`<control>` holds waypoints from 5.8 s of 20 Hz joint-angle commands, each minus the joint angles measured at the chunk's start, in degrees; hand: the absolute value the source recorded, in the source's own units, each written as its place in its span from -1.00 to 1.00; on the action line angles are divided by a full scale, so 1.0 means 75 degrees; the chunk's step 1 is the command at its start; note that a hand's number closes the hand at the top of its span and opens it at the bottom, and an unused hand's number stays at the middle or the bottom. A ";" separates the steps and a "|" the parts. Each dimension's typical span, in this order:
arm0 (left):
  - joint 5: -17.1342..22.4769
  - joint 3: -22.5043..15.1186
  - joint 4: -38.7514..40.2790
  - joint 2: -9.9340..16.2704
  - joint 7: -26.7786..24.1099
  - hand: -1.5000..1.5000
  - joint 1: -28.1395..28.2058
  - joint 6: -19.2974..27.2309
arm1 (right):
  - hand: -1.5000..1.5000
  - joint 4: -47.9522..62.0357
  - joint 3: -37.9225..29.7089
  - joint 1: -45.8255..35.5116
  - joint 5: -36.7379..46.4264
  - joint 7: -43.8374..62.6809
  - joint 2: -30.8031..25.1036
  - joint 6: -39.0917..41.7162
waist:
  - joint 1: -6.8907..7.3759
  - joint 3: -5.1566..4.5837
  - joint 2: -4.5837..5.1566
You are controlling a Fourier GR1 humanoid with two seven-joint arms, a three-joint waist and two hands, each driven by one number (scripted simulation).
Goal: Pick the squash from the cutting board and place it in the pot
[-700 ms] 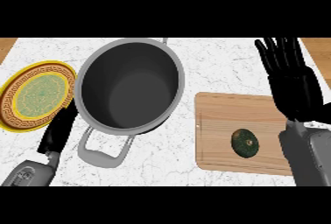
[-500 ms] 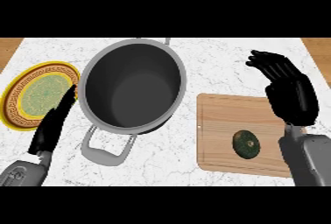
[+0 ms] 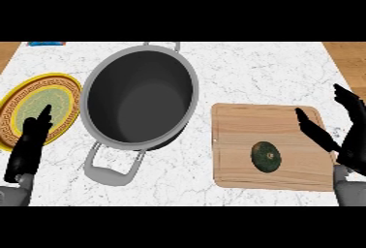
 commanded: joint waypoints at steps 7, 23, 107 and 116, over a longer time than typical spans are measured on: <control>0.0031 0.0038 -0.0281 0.0058 0.0589 0.00 -0.0007 0.0029 | -1.00 -0.0726 0.1522 0.1861 0.4345 0.2764 0.0883 -0.1549 | 0.0157 -0.0025 -0.0015; -0.0136 -0.0210 -0.0605 -0.0065 0.1099 0.00 -0.0138 0.0061 | -1.00 -0.3529 0.3160 0.2125 0.6978 0.9058 0.1591 0.4765 | 0.0368 0.0015 0.0021; -0.1816 0.1573 -0.0922 -0.1470 0.1113 0.00 0.0226 -0.1362 | 1.00 -0.3686 0.1841 0.0653 0.6589 0.5001 -0.0561 0.6469 | 0.0319 0.0071 0.0039; -0.1766 0.1694 -0.1020 -0.1419 0.1284 0.00 0.0045 -0.1376 | 1.00 -0.6729 0.1738 -0.0388 0.5918 0.5103 0.0116 0.6117 | 0.0298 0.0063 0.0012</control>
